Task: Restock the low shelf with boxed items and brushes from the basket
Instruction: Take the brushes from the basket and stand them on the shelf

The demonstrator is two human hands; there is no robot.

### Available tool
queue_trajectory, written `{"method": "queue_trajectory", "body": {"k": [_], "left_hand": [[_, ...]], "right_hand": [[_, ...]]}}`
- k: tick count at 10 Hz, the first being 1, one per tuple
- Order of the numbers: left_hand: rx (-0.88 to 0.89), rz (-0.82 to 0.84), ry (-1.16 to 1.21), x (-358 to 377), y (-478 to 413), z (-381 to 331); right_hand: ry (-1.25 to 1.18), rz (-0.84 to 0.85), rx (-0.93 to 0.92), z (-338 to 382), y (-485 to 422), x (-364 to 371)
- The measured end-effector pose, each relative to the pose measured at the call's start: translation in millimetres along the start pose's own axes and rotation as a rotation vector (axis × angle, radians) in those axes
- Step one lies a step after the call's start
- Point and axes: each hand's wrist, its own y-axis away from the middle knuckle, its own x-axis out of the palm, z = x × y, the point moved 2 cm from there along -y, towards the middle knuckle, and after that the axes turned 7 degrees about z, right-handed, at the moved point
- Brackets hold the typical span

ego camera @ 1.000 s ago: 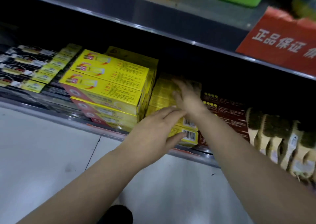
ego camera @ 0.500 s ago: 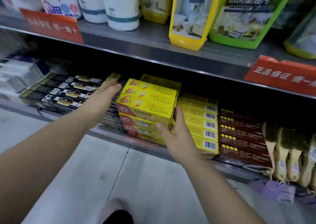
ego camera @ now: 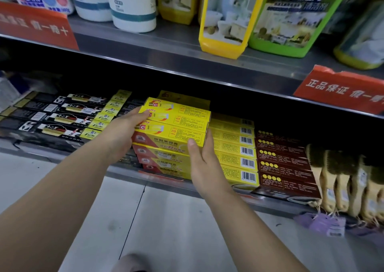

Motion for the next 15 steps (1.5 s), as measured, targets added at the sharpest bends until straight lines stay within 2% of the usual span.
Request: {"method": "queue_trajectory", "body": {"k": [1,2,3,5,6,7,8,9,10,11,12,14,15], "left_hand": [[-0.027,-0.004,0.074,-8.3,-3.4,6.4],[0.074,0.074,0.199,-13.7,-2.6,8.4],[0.099,0.149,0.163,-11.5,-8.6,9.8],[0.052,0.145,0.124,-6.7,-9.9,10.3],[0.046,0.120,0.112,-5.3,-7.8,8.6],[0.065,0.121,0.182,-8.2,-5.4,7.5],[0.068,0.166,0.221,-14.8,-13.4,6.0],[0.027,0.213,0.232,-17.0,-22.5,4.3],[-0.017,0.203,0.223,-13.3,-24.7,4.1],[0.004,0.207,0.165,-6.9,-23.2,5.3],[0.016,0.188,0.155,-5.0,-20.7,4.2],[0.023,0.213,0.144,-4.5,-16.5,1.9],[0.107,0.210,0.063,-18.6,-12.1,3.3]], "right_hand": [[-0.024,0.001,0.002,0.1,1.1,-3.8],[-0.049,-0.051,0.002,2.8,-3.6,-13.3],[-0.042,-0.066,-0.022,8.8,-11.5,-17.3],[-0.025,-0.078,-0.085,13.4,-21.5,-6.3],[-0.047,-0.089,-0.079,8.2,-22.4,-10.3],[-0.093,-0.162,0.002,-1.4,-25.0,-25.6],[-0.251,-0.212,0.104,-9.7,-31.1,-38.9],[-0.479,-0.142,0.115,-9.0,-40.0,-38.9],[-0.541,-0.062,0.130,-2.2,-46.8,-26.4],[-0.509,-0.096,0.212,-3.8,-51.6,-16.1],[-0.539,-0.120,0.220,-7.7,-54.4,-13.4],[-0.605,-0.133,0.159,-6.4,-52.9,-18.4],[-0.485,-0.166,0.137,-11.7,-37.4,-28.7]]}}
